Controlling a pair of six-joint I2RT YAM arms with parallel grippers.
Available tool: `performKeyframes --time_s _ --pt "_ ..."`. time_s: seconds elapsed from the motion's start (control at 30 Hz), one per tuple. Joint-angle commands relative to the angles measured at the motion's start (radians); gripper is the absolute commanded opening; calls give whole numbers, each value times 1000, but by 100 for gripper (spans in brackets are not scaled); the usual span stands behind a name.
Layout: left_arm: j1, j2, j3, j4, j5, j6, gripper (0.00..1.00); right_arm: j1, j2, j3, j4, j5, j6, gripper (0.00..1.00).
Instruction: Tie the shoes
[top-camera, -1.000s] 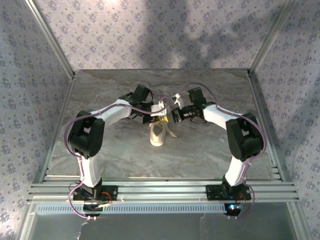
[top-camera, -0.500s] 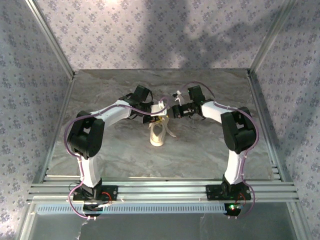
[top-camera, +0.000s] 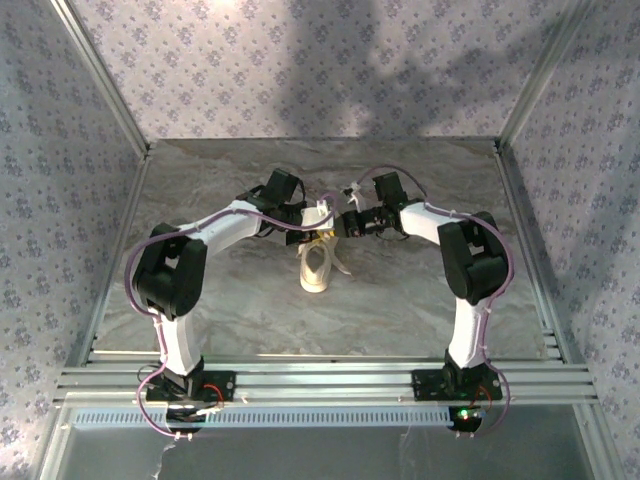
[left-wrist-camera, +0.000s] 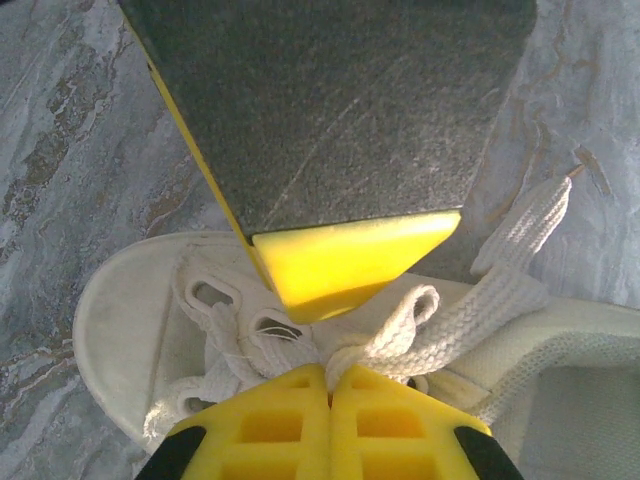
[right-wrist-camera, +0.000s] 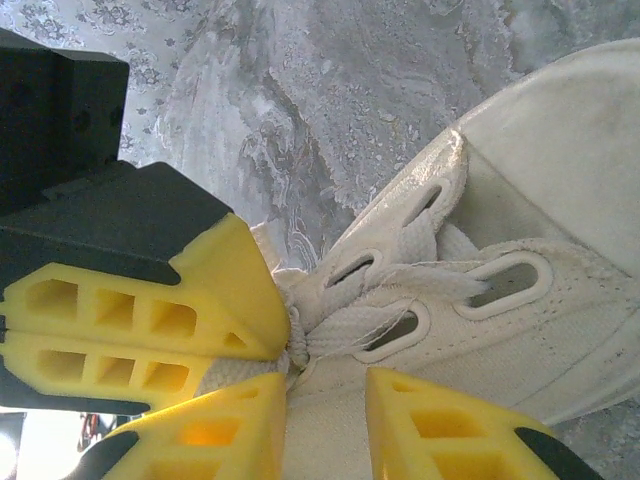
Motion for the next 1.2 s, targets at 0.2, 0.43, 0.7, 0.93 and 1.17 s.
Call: performKeyframes --time_s 0.2,0.43,0.7,0.93,1.17 --pt "-9 -33 -16 19 8 11 0 14 25 30 -4 -52 30 35" --pt "-9 -37 -22 33 5 12 0 25 41 34 -12 -65 33 35" --pt "-11 -46 -44 74 7 7 0 30 62 47 -11 -66 47 38" --pt "-18 -62 -68 112 3 11 0 30 94 61 0 -99 67 28" --pt "-22 -77 -88 124 -12 19 0 15 45 16 62 -51 86 0"
